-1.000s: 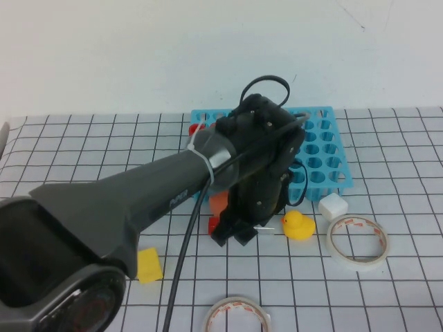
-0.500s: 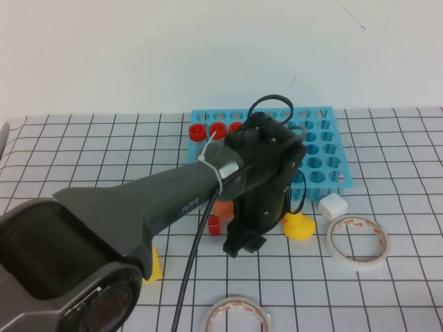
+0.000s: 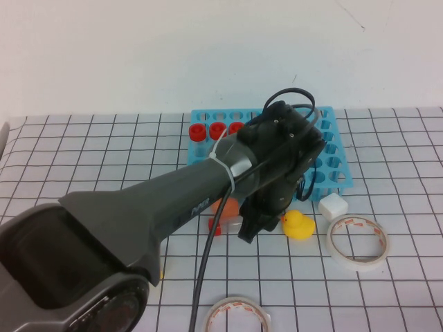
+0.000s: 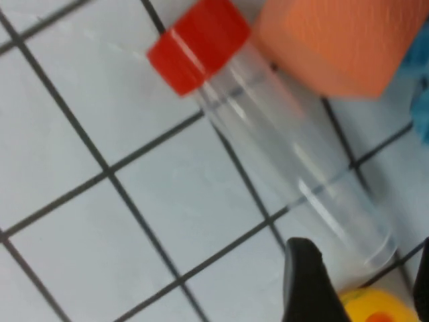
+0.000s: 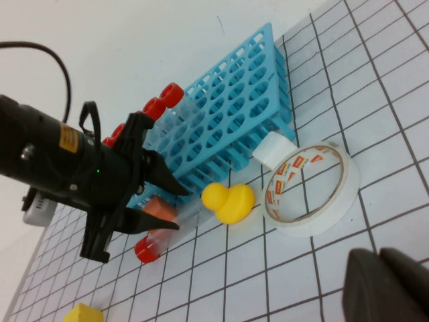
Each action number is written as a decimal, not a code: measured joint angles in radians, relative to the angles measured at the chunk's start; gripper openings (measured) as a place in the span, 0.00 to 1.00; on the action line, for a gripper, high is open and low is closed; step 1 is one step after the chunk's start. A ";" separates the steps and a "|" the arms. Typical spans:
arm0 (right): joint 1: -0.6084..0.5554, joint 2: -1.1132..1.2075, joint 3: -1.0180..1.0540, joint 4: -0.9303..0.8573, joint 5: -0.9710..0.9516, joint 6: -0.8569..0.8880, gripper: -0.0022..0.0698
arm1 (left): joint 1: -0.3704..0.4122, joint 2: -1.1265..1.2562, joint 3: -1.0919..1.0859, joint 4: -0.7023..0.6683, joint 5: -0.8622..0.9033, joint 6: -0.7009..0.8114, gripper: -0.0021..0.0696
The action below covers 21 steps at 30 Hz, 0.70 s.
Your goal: Place the test tubes
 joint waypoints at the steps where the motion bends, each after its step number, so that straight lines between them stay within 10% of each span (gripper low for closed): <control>1: 0.000 0.000 0.000 0.000 0.000 0.000 0.03 | 0.000 0.000 -0.003 0.015 0.002 -0.032 0.47; 21: 0.000 0.000 0.000 0.000 0.002 -0.015 0.03 | -0.004 0.029 -0.005 -0.017 0.008 -0.221 0.46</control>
